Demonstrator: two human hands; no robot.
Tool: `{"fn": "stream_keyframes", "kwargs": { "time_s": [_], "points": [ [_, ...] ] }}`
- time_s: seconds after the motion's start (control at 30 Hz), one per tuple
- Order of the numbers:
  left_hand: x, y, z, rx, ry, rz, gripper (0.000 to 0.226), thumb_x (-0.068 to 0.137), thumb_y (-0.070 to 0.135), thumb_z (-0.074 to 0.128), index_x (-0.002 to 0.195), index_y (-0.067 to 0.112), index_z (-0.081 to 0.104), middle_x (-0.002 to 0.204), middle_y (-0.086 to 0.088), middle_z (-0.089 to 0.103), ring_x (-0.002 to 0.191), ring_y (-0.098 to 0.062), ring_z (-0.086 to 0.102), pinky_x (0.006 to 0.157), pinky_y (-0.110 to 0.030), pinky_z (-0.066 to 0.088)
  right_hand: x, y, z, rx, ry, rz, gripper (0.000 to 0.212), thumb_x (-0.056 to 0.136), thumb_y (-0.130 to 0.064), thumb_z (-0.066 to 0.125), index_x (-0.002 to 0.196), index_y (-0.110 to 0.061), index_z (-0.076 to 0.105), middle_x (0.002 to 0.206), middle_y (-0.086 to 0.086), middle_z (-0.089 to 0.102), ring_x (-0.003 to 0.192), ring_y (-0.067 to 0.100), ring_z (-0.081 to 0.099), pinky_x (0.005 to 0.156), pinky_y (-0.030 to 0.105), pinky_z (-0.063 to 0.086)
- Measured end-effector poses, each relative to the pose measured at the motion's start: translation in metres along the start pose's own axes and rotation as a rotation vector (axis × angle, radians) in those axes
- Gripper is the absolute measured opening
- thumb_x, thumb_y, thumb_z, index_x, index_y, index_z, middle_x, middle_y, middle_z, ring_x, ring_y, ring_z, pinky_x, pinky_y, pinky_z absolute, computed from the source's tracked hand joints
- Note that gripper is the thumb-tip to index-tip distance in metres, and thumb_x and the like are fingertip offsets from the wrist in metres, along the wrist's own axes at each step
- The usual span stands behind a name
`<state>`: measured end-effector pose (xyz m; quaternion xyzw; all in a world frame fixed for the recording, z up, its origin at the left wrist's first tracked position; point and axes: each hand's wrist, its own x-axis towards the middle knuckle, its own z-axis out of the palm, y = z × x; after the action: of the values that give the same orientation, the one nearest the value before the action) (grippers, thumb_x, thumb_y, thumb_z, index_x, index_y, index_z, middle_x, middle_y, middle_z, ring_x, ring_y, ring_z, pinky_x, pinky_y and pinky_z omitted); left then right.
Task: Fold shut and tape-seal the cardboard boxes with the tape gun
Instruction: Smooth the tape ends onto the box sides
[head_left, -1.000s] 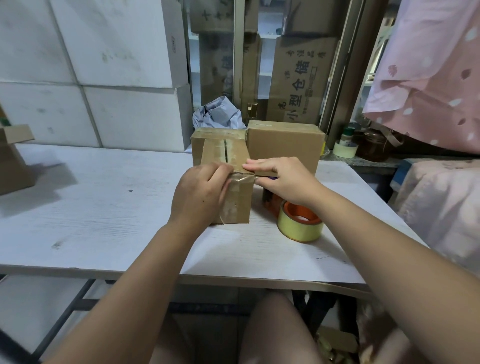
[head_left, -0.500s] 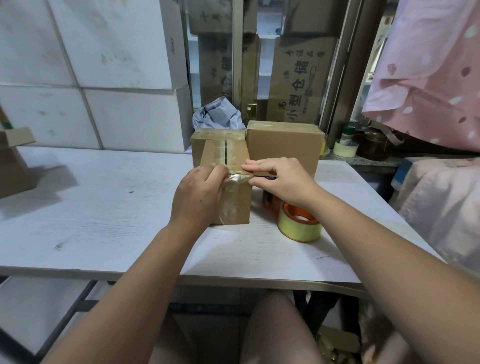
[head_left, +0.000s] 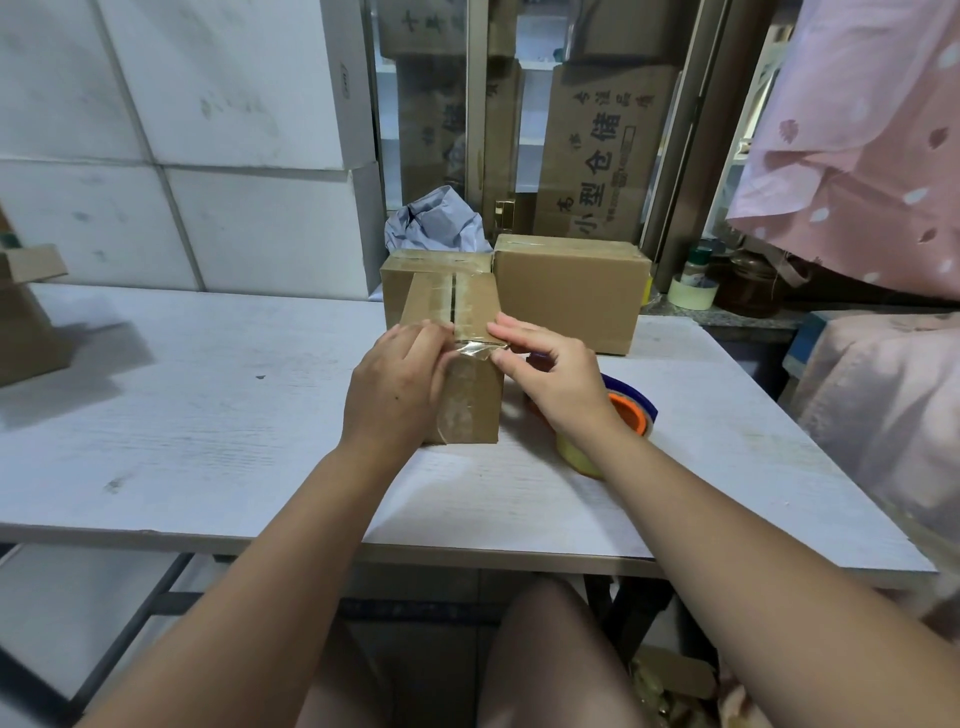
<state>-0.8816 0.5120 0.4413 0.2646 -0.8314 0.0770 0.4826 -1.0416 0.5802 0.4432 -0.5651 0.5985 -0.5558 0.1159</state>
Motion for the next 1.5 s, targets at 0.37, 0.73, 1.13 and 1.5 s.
{"fn": "stream_keyframes", "kwargs": {
  "time_s": [0.37, 0.73, 1.13, 1.5],
  "points": [
    [-0.002, -0.003, -0.005, 0.047, -0.038, 0.074, 0.022, 0.074, 0.006, 0.074, 0.094, 0.008, 0.064, 0.089, -0.003, 0.066, 0.076, -0.024, 0.06, 0.062, -0.018, 0.03, 0.003, -0.01, -0.013, -0.231, -0.097, -0.038, 0.03, 0.085, -0.036, 0.066, 0.114, -0.035, 0.068, 0.128, -0.019, 0.058, 0.118, 0.003, 0.051, 0.108, 0.034, 0.035],
    [0.023, 0.005, -0.018, -0.203, -0.088, -0.39, 0.015, 0.092, 0.029, 0.057, 0.098, 0.026, 0.071, 0.09, 0.004, 0.071, 0.086, -0.018, 0.062, 0.072, -0.028, 0.043, 0.017, -0.024, 0.008, -0.266, 0.032, -0.023, 0.024, 0.081, -0.045, 0.068, 0.076, -0.022, 0.061, 0.089, -0.003, 0.057, 0.086, 0.011, 0.055, 0.074, 0.017, 0.041],
    [0.024, -0.02, -0.004, -0.627, -0.277, -0.338, 0.015, 0.088, 0.019, 0.064, 0.096, 0.029, 0.071, 0.119, 0.017, 0.058, 0.124, -0.007, 0.044, 0.101, -0.022, 0.034, 0.027, -0.017, -0.006, -0.291, -0.198, -0.031, 0.039, 0.079, -0.038, 0.072, 0.116, -0.029, 0.067, 0.095, -0.016, 0.047, 0.101, -0.001, 0.048, 0.084, 0.003, 0.031],
    [0.011, -0.027, 0.007, -0.464, -0.155, -0.181, 0.027, 0.083, 0.03, 0.061, 0.106, 0.022, 0.072, 0.108, 0.02, 0.061, 0.114, -0.001, 0.048, 0.099, -0.013, 0.032, 0.022, -0.011, 0.001, -0.422, -0.147, -0.17, 0.038, 0.086, -0.034, 0.066, 0.121, -0.02, 0.065, 0.131, -0.005, 0.059, 0.129, 0.01, 0.044, 0.106, 0.015, 0.024]
  ]
}}
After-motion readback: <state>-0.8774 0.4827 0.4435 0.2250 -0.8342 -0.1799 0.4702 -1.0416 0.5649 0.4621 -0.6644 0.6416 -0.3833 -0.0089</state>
